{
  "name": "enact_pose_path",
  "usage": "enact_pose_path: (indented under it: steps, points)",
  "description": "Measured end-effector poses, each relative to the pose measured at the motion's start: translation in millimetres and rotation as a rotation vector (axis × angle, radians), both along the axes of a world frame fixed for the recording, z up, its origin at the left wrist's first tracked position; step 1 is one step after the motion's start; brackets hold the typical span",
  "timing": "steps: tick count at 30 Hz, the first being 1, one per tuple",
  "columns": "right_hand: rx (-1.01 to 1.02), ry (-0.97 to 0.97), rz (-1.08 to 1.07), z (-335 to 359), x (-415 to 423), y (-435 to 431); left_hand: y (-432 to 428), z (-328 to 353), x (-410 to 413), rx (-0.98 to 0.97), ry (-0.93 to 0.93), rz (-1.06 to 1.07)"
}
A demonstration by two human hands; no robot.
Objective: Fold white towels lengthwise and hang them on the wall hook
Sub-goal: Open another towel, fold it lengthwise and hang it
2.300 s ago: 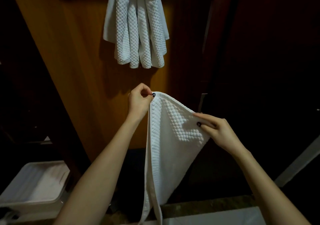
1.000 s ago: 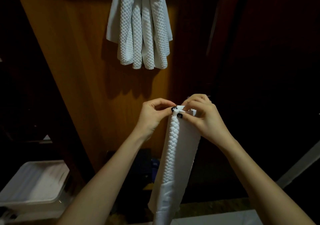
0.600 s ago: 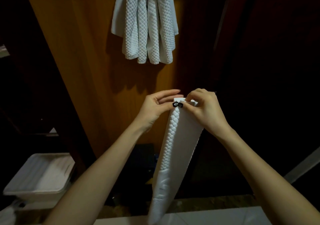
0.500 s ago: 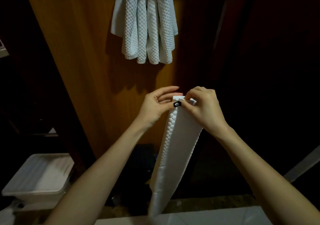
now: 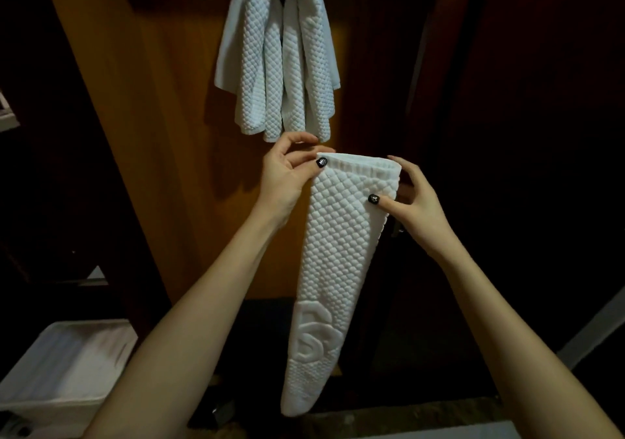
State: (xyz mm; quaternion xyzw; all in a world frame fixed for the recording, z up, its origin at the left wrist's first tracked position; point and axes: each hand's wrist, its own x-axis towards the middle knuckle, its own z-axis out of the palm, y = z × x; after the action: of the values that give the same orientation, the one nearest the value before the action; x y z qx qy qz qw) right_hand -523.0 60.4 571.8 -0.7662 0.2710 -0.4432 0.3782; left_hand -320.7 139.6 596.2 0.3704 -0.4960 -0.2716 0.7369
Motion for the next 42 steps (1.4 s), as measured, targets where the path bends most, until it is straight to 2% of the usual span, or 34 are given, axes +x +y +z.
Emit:
enact_pose_path:
  steps: [3,5,10,13,16,19,22,26,31,34,36,39,42]
  points:
    - [-0.154,0.028,0.068,7.1,-1.7,3.8,0.6,6.0,1.8,-0.032,-0.055,0.049]
    - [-0.173,0.053,0.092,14.9,-1.4,5.7,1.1,7.7,5.7,-0.052,-0.069,0.072]
    - [-0.323,0.174,-0.016,31.6,6.5,8.3,4.2,9.5,11.7,-0.091,-0.210,0.203]
    - [-0.361,0.141,-0.046,37.7,17.5,10.3,4.6,12.6,13.6,-0.111,-0.329,0.347]
    - [-0.372,0.079,-0.018,45.4,25.9,11.5,5.0,17.9,24.5,-0.097,-0.313,0.252]
    - [-0.329,-0.009,0.014,51.7,30.3,9.6,6.1,7.9,35.6,0.035,-0.336,-0.010]
    - [-0.291,-0.066,0.027,56.5,31.4,6.6,7.0,-18.4,29.2,0.073,-0.359,-0.091]
    - [-0.235,-0.162,0.037,64.7,27.4,3.3,8.9,-49.8,11.5,0.048,-0.344,-0.094]
    - [-0.262,-0.187,-0.022,73.3,17.0,-4.0,3.9,-51.1,-8.9,-0.053,-0.350,-0.063]
    - [-0.324,-0.153,-0.103,84.1,13.0,-10.9,-5.0,-39.5,-19.4,-0.040,-0.241,-0.057]
    - [-0.322,-0.179,-0.060,89.8,7.3,-13.3,-11.5,-28.7,-24.9,-0.053,-0.193,-0.056]
    - [-0.181,-0.235,0.101,80.3,-11.6,-15.5,-20.4,-10.2,-26.8,-0.096,-0.158,-0.097]
    - [0.057,-0.243,0.199,52.9,-29.3,-19.4,-27.7,10.9,-25.5,-0.115,-0.115,-0.144]
